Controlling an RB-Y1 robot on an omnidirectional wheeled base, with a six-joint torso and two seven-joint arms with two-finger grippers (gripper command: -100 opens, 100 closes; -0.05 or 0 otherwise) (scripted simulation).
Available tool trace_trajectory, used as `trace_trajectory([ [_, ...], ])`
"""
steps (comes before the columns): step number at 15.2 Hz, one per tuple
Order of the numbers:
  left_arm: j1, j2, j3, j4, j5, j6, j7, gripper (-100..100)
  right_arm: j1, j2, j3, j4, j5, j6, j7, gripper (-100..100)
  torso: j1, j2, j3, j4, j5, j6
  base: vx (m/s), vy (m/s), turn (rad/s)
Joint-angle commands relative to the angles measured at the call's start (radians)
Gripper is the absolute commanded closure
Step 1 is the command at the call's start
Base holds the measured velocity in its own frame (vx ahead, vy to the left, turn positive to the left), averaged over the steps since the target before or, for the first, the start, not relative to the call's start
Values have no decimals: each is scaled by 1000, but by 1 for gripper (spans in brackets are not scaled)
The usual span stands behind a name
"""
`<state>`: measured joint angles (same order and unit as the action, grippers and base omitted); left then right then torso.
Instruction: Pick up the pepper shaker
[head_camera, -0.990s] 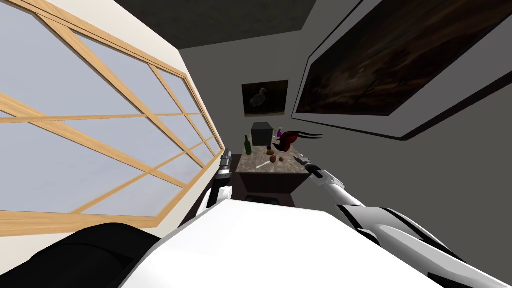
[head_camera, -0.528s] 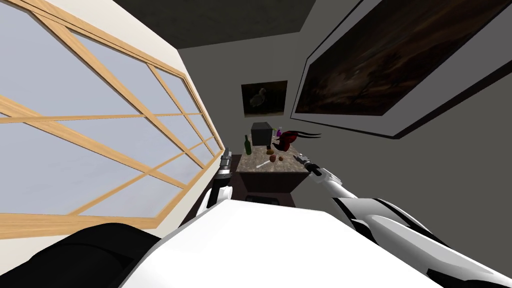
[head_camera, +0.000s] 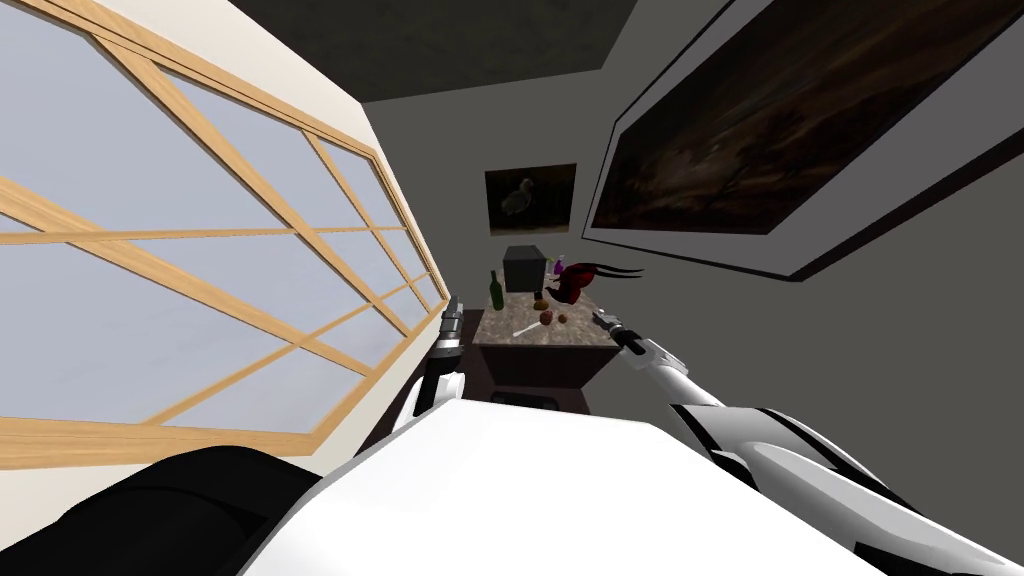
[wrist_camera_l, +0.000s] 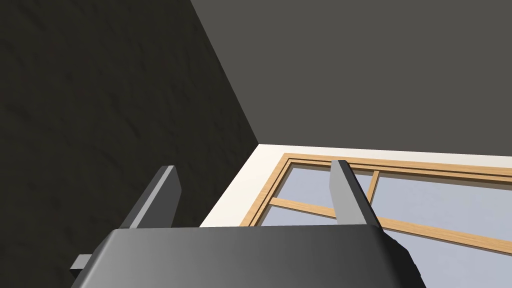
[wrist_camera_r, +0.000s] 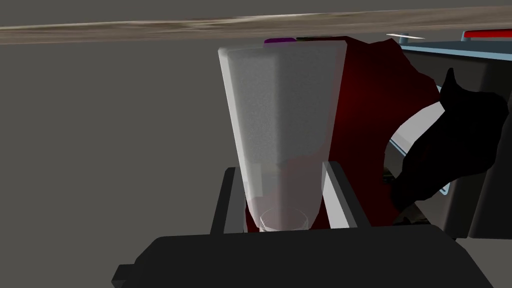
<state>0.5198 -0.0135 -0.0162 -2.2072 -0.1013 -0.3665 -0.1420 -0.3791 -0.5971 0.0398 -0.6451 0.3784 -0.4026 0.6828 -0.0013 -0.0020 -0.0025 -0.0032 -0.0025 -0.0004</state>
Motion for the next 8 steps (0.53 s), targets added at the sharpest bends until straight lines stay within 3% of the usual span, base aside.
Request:
trace_trajectory([
  [1, 0, 0, 0, 0, 0, 0, 0, 0, 48, 5, -14, -50, 17, 14, -15, 100, 0, 0, 0, 0, 0, 0, 41, -23, 49],
  [3, 0, 0, 0, 0, 0, 0, 0, 0, 48, 5, -14, -58, 17, 14, -15, 100, -1, -1, -2, -3, -2, 0, 20, -10, 6],
  [5, 0, 0, 0, 0, 0, 0, 0, 0, 101, 7, -29, -112, 38, 39, -38, 100, -1, 0, -3, -5, -4, 1, 25, -12, 54],
  [7, 0, 0, 0, 0, 0, 0, 0, 0, 101, 7, -29, -130, 38, 39, -38, 100, -2, 0, -4, -7, -6, 2, 9, -5, -2],
  [8, 0, 0, 0, 0, 0, 0, 0, 0, 143, 9, -43, -162, 60, 63, -62, 100, -2, 0, -4, -7, -6, 2, 13, -6, 51],
])
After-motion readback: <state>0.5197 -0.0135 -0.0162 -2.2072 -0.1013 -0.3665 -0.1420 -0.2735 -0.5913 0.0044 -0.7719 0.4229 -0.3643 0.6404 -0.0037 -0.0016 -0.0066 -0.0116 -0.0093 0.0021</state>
